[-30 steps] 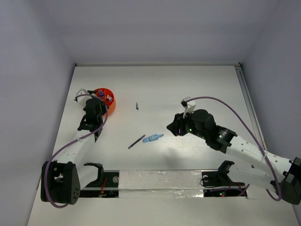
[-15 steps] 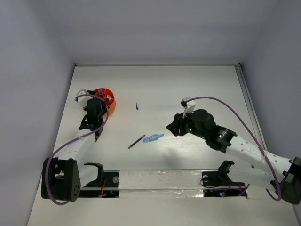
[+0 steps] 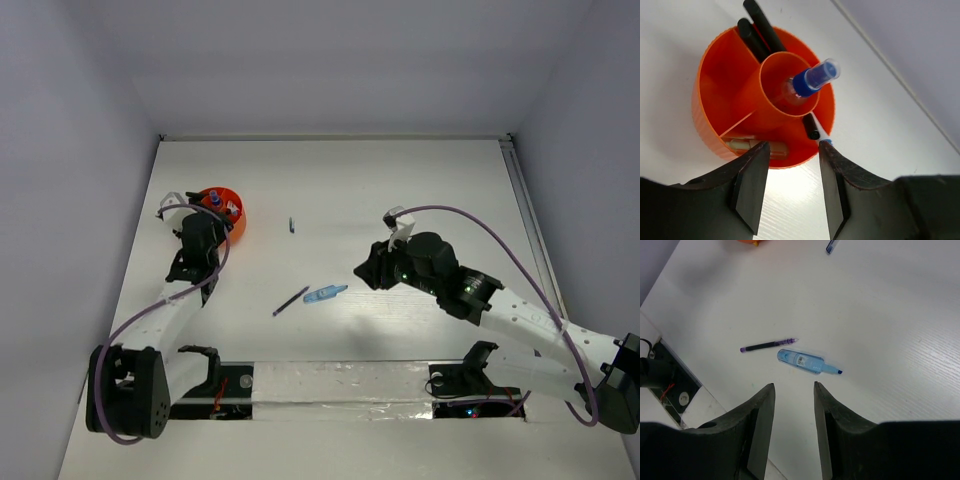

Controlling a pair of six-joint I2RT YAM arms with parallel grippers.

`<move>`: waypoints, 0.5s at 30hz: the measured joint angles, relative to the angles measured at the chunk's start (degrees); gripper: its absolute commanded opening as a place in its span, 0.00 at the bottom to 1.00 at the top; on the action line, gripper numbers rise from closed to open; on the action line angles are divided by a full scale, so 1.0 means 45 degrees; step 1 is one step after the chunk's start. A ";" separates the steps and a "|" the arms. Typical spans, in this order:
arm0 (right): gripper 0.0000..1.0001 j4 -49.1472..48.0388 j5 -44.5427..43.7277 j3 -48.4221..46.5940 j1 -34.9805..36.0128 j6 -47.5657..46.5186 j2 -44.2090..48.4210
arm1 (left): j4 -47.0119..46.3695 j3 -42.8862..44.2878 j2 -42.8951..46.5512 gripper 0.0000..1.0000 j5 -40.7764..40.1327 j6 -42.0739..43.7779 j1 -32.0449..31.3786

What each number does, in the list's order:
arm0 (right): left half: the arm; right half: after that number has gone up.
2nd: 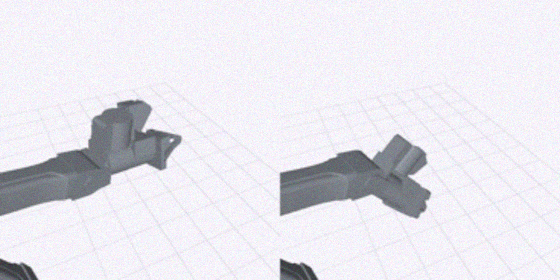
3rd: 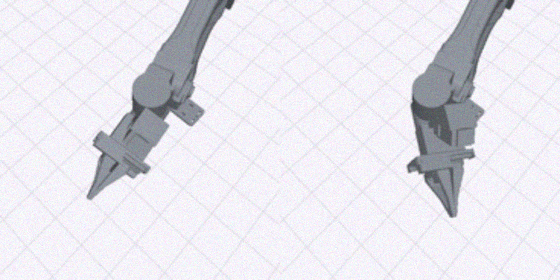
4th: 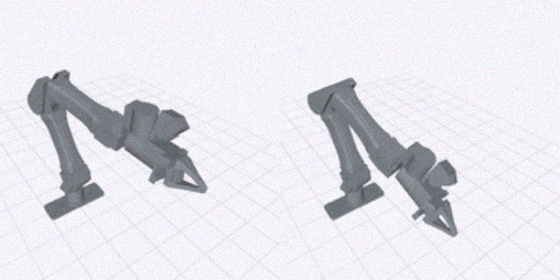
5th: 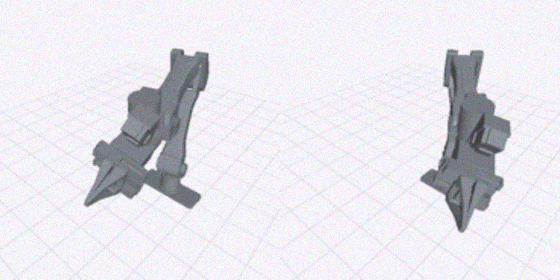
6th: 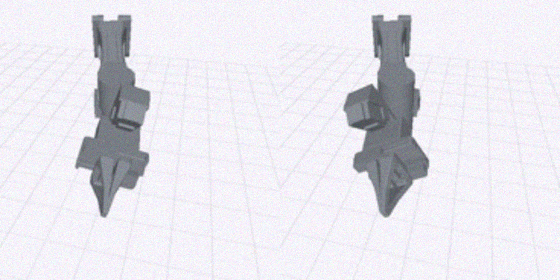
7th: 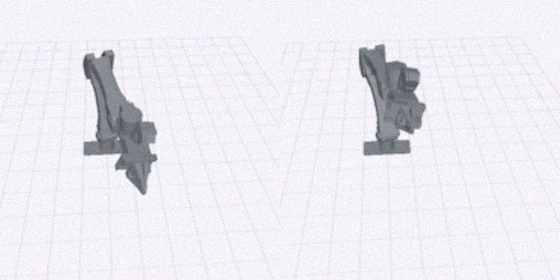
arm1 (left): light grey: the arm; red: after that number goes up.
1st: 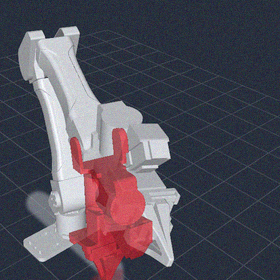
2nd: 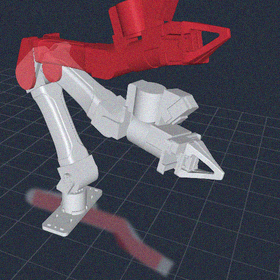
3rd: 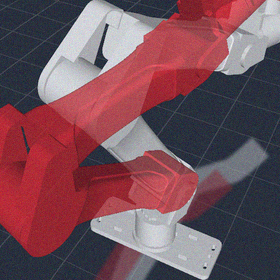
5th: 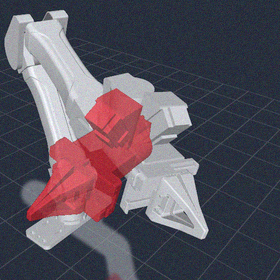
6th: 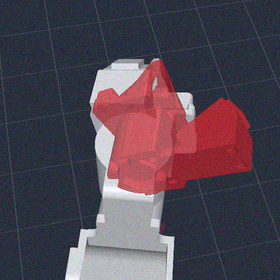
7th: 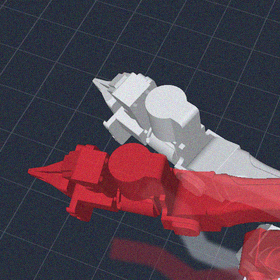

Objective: Sort the stationery into containers
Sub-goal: Place the pen in the storage box.

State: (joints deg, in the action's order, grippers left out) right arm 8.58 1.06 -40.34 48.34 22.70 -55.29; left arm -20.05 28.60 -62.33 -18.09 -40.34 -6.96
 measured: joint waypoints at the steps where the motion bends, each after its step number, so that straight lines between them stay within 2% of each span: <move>1: 0.34 0.0000 0.0010 0.0000 0.0000 0.0000 0.0000 | 0.0049 -0.0019 0.0199 0.41 -0.0024 0.0000 -0.0068; 5: 0.24 0.0000 0.0019 0.0000 0.0000 0.0024 -0.0092 | 0.0126 -0.0024 0.1579 0.41 -0.0350 0.0185 -0.0758; 9: 0.26 0.0039 0.0165 0.0000 0.0000 0.0102 -0.0714 | 0.0136 -0.0024 0.3118 0.41 -0.0656 0.0636 -0.2370; 12: 0.34 0.0097 0.0559 0.0000 -0.0005 0.0204 -0.1535 | 0.0131 -0.0024 0.3798 0.41 -0.0617 0.0967 -0.3730; 15: 0.48 0.0083 0.1112 0.0029 -0.0005 0.0325 -0.2521 | 0.0092 -0.0049 0.3886 0.41 -0.0044 0.1112 -0.4779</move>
State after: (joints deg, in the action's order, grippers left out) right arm 8.95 6.07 -40.21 48.31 24.16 -66.63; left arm -19.64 28.38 -44.84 -18.28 -35.33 -28.47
